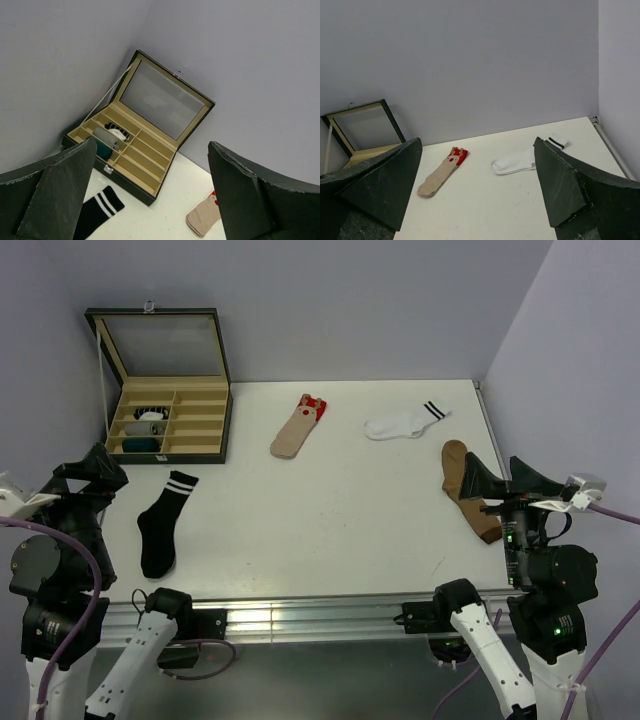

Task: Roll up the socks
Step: Move the sock to the center of the board.

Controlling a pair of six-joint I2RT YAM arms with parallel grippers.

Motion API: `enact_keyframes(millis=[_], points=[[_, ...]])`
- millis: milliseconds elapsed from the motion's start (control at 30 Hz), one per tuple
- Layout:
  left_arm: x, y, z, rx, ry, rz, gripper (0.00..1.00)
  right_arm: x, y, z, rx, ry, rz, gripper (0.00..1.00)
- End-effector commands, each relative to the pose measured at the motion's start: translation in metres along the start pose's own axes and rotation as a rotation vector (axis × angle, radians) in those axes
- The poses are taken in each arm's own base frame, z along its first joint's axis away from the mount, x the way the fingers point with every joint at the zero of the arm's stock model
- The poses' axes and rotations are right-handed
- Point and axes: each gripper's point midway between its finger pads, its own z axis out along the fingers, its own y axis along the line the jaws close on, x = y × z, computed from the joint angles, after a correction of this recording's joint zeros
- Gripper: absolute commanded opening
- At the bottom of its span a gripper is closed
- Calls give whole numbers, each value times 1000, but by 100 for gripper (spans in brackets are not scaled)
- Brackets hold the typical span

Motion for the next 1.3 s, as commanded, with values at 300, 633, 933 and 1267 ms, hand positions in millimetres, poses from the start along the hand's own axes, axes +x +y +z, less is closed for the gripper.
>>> enact_keyframes(millis=[300,633,933,1267], points=[[76,-12,20,-9,213,36,99,49,21,19,-54,179,156,100],[226,-10,39,-97,598,117,100,131,58,26,-214,474,247,100],[325,39,66,-308,774,105,100,171,75,17,-321,587,302,100],[386,66,112,-386,804,106,100,179,70,12,-324,593,280,99]])
